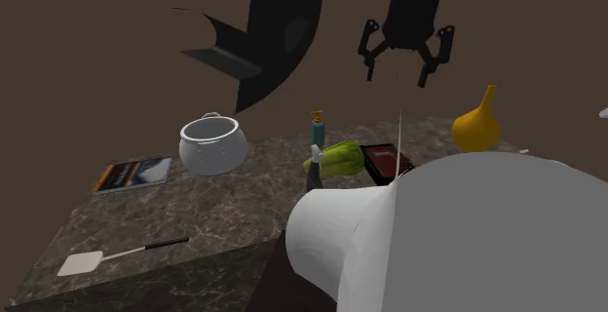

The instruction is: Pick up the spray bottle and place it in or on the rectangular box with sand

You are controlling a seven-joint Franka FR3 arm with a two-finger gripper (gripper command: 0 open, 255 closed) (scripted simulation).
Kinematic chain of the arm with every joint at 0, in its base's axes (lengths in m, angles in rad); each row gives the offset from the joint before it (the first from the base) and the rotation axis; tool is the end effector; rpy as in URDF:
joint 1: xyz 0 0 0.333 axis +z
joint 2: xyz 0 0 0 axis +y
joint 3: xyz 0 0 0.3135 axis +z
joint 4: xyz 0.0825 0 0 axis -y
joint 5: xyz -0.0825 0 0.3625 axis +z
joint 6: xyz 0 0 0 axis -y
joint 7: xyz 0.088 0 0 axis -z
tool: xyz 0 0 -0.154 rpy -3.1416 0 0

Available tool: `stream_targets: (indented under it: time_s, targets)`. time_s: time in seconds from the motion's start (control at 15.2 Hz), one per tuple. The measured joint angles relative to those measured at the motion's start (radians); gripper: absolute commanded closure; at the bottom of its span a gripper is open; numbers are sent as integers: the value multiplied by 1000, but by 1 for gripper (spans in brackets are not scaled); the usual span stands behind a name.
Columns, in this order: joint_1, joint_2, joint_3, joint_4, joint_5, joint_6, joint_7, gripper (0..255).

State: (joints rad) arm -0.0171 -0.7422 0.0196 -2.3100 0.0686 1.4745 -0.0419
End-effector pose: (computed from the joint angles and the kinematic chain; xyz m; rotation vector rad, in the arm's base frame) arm 0.2845 0.0131 0.5421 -3.0803 -0.0647 0.1420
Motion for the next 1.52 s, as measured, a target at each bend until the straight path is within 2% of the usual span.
stream_targets:
  time_s: [0.2, 0.73, 1.25, 1.52]
  targets:
    - [11, 8, 19, -18, 7, 30, 5, 0]
    - [74, 135, 131, -108, 30, 269, 22, 0]
    - [126, 342, 257, -135, 17, 522, 69, 0]
    - [141, 465, 319, -127, -21, 640, 108, 0]
